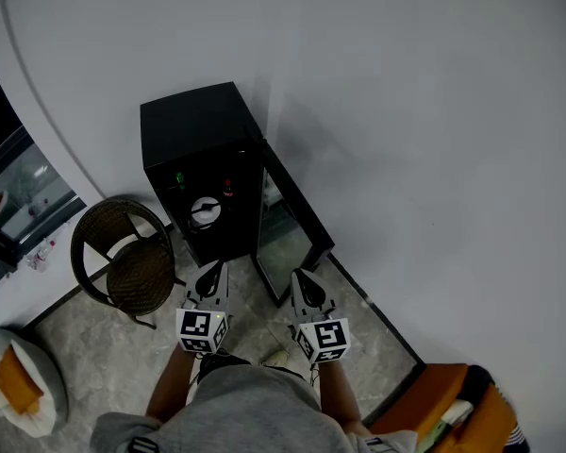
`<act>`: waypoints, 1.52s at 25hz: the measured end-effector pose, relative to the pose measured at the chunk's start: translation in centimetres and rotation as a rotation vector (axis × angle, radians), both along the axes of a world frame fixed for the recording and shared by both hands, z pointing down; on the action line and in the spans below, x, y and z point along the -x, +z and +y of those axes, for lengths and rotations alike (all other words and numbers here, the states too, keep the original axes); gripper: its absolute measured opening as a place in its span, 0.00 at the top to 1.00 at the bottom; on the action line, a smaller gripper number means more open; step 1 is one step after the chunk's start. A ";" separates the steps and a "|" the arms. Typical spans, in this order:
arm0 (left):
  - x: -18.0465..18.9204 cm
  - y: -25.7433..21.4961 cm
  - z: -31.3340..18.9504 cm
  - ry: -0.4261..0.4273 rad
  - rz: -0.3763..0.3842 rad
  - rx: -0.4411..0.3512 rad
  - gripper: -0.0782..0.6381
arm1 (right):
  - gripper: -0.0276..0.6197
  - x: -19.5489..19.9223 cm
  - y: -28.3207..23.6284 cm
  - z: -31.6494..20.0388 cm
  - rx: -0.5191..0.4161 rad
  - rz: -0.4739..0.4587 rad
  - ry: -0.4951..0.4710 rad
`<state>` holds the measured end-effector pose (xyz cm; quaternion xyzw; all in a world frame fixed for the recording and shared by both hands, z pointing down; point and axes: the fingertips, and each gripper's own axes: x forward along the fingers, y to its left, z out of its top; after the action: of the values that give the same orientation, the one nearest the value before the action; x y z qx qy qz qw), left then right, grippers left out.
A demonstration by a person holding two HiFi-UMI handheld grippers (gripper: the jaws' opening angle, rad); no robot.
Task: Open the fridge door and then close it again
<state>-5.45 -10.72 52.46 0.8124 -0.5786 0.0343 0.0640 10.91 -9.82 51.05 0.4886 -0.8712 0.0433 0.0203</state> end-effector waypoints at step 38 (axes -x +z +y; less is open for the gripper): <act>-7.6 0.8 -3.6 0.080 -0.014 0.023 0.88 | 0.69 -9.6 5.8 -6.7 0.021 0.098 -0.067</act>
<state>2.15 -14.28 53.30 0.8337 -0.5457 0.0492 0.0681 20.49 -16.52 56.83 0.4606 -0.8845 0.0275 0.0695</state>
